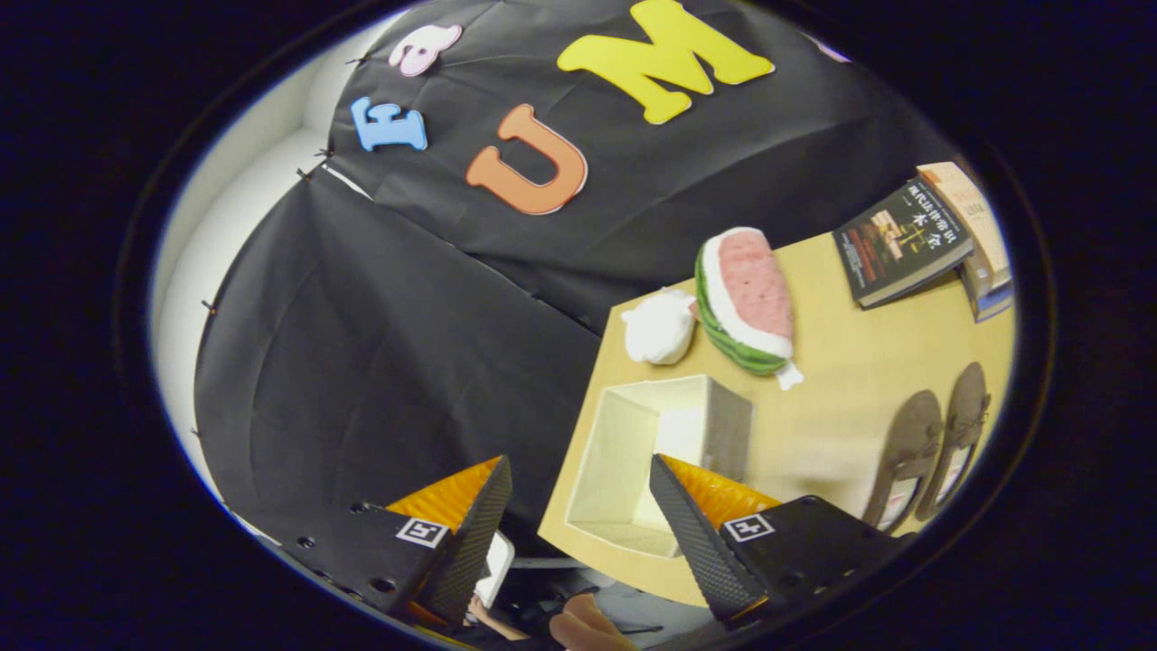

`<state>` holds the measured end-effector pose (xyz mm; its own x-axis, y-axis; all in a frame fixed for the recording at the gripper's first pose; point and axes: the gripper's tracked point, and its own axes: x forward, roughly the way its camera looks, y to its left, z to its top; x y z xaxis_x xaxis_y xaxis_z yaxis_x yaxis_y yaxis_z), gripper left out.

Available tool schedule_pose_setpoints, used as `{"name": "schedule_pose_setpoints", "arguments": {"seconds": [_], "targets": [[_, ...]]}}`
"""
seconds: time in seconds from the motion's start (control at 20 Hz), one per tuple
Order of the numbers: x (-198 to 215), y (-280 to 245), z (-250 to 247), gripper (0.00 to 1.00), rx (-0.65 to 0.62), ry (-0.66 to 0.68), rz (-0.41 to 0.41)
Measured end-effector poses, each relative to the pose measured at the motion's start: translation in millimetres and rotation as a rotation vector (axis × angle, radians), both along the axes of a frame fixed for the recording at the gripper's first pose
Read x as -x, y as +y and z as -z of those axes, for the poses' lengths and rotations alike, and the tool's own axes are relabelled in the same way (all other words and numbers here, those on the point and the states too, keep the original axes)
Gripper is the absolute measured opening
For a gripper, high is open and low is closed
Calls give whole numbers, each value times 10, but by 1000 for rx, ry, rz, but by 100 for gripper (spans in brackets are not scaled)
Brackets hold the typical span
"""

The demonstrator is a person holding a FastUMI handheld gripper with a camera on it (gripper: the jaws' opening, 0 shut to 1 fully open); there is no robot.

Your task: Open the storage box then place both shoes into the box .Put the left shoe in first, then the right shoe, with the right side of both shoes facing outward in a uniform manner.

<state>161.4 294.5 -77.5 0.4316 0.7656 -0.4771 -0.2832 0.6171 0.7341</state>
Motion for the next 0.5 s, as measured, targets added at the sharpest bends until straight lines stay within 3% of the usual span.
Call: {"name": "schedule_pose_setpoints", "arguments": {"seconds": [0.5], "targets": [[102,-1501,1699,95,451,91,47]]}}
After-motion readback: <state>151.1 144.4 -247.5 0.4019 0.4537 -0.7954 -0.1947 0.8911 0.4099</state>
